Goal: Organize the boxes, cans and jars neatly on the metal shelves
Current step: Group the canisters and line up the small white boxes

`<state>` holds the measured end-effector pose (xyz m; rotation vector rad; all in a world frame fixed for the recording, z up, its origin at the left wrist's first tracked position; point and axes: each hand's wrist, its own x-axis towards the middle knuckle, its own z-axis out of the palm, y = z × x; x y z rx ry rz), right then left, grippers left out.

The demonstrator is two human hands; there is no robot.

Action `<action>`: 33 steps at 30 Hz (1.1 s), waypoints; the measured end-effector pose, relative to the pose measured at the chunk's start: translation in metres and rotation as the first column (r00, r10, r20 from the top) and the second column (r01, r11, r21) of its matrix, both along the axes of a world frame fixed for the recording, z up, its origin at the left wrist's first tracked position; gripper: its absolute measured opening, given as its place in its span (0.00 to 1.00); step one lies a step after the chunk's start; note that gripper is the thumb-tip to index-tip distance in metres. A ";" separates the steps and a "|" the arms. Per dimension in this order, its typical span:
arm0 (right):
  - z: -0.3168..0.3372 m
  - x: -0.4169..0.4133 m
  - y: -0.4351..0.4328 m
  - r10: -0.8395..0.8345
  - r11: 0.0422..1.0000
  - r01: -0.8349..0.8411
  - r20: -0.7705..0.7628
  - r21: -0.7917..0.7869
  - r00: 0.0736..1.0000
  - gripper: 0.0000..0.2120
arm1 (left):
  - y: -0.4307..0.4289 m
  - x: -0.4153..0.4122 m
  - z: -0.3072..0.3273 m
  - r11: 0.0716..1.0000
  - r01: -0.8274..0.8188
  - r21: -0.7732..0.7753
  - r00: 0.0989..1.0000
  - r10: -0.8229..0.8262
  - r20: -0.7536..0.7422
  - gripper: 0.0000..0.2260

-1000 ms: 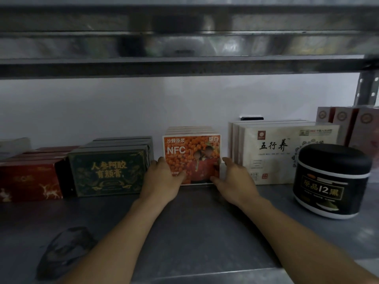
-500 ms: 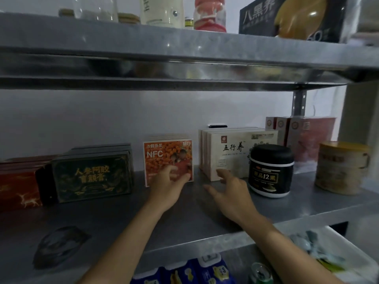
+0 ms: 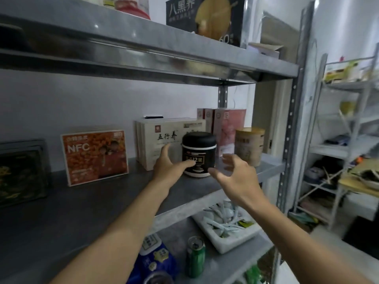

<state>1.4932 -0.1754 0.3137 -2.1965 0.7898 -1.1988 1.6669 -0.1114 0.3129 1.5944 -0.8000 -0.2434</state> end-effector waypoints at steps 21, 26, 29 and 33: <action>-0.011 -0.008 -0.229 -0.007 0.950 -0.038 0.142 0.311 0.990 0.72 | -0.110 -0.029 -0.014 0.914 -0.374 -0.159 0.915 0.392 0.098 0.54; -0.017 0.018 -0.256 0.109 0.907 -0.216 0.294 0.362 0.949 0.57 | -0.110 -0.035 -0.016 0.885 -0.429 -0.180 0.887 0.450 0.102 0.53; -0.022 0.022 -0.260 0.096 0.912 -0.225 0.356 0.342 0.929 0.43 | -0.101 -0.039 -0.016 0.872 -0.452 -0.186 0.875 0.475 0.097 0.49; -0.023 0.022 -0.238 0.137 0.911 -0.274 0.398 0.309 0.907 0.44 | -0.078 -0.050 -0.010 0.846 -0.480 -0.233 0.852 0.512 0.104 0.49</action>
